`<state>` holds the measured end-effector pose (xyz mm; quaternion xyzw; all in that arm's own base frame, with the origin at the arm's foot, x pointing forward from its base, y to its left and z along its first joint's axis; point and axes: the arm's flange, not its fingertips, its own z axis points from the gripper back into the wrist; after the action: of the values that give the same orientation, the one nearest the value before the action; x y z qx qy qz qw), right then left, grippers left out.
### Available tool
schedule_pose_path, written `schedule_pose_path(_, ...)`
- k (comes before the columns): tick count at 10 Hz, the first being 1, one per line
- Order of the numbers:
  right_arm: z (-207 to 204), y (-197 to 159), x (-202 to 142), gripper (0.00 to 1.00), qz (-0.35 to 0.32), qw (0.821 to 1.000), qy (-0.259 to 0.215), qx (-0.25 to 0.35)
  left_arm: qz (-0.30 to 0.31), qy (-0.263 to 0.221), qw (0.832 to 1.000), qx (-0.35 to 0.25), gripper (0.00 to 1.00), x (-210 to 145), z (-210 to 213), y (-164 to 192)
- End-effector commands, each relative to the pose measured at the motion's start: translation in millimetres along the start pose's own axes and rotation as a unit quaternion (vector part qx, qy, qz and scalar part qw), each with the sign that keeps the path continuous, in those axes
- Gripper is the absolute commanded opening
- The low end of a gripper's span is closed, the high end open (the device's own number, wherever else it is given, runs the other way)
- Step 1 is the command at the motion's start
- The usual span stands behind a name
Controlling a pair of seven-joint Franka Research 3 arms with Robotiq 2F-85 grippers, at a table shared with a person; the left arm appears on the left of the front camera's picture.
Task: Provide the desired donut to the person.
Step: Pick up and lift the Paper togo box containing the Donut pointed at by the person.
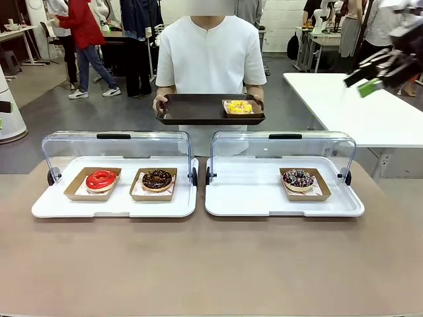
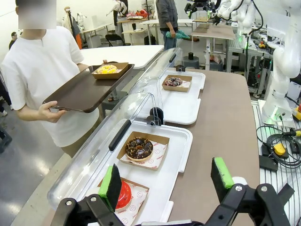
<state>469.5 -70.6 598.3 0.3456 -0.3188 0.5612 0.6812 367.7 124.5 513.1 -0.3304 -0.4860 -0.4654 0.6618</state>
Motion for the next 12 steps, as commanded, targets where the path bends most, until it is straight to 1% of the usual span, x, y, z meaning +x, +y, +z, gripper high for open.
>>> schedule_pose_path(1,20.8,-3.1,-38.9,1.0,-0.004,0.999,-0.052,0.011,-0.003,-0.006,1.0,0.002,1.0,0.7,0.4,0.4)
schedule_pose_path(3,42.7,-11.9,-82.0,1.0,-0.022,0.996,-0.083,-0.009,-0.003,-0.006,1.0,0.002,1.0,0.7,0.4,0.4)
schedule_pose_path(4,50.7,-14.2,-99.2,1.0,-0.002,0.996,-0.084,-0.007,-0.003,-0.006,1.0,0.002,1.0,0.7,0.4,0.4)
schedule_pose_path(6,51.9,-14.5,-131.1,1.0,0.01,0.998,-0.069,0.008,-0.003,-0.006,1.0,0.002,1.0,0.7,0.4,0.4)
schedule_pose_path(7,47.2,-13.4,-138.6,1.0,0.009,0.998,-0.055,0.006,-0.003,-0.006,1.0,0.002,1.0,0.7,0.4,0.4)
schedule_pose_path(9,38.8,-15.7,-136.8,1.0,0.02,0.998,-0.049,0.024,-0.003,-0.006,1.0,0.002,1.0,0.7,0.4,0.4)
schedule_pose_path(10,37.6,-14.1,-129.5,1.0,0.033,0.997,-0.044,0.05,-0.003,-0.006,1.0,0.002,1.0,0.7,0.4,0.4)
schedule_pose_path(11,33.5,-10.7,-119.6,1.0,0.057,0.994,-0.023,0.086,-0.003,-0.006,1.0,0.002,1.0,0.7,0.4,0.4)
schedule_pose_path(12,37.1,-17.5,-134.6,1.0,0.013,0.998,-0.052,0.024,-0.003,-0.006,1.0,0.002,1.0,0.7,0.4,0.4)
